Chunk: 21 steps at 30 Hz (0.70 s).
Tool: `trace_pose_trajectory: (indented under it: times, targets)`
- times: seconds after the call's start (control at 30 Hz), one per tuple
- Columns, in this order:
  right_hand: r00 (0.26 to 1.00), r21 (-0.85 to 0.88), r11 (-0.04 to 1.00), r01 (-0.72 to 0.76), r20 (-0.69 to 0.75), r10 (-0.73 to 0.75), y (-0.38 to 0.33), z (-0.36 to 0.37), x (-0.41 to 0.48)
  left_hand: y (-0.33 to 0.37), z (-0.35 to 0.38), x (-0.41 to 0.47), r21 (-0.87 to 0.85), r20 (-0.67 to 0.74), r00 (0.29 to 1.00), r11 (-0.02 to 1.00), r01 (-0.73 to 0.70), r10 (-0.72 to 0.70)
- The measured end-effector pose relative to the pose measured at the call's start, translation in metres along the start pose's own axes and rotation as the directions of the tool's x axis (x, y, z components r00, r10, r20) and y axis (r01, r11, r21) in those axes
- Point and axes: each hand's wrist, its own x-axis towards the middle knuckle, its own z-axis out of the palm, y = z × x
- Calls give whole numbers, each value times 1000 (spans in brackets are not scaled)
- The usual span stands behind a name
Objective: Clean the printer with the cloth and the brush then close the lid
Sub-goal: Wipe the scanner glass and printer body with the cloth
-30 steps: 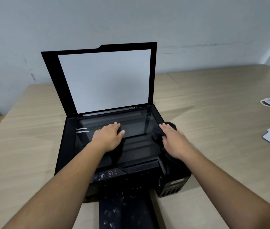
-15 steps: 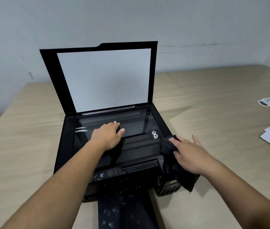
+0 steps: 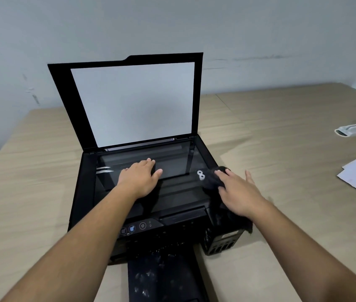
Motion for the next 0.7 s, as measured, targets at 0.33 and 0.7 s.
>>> trace_pose_trajectory:
  times: [0.33, 0.7]
  targets:
    - [997, 59, 997, 59, -51, -56, -12, -22, -31, -3, 3, 0, 0, 1, 1000, 1000, -15, 15]
    - [886, 111, 984, 142, -457, -76, 13, 50, -60, -5, 7, -1, 12, -13, 1000, 1000, -28, 28]
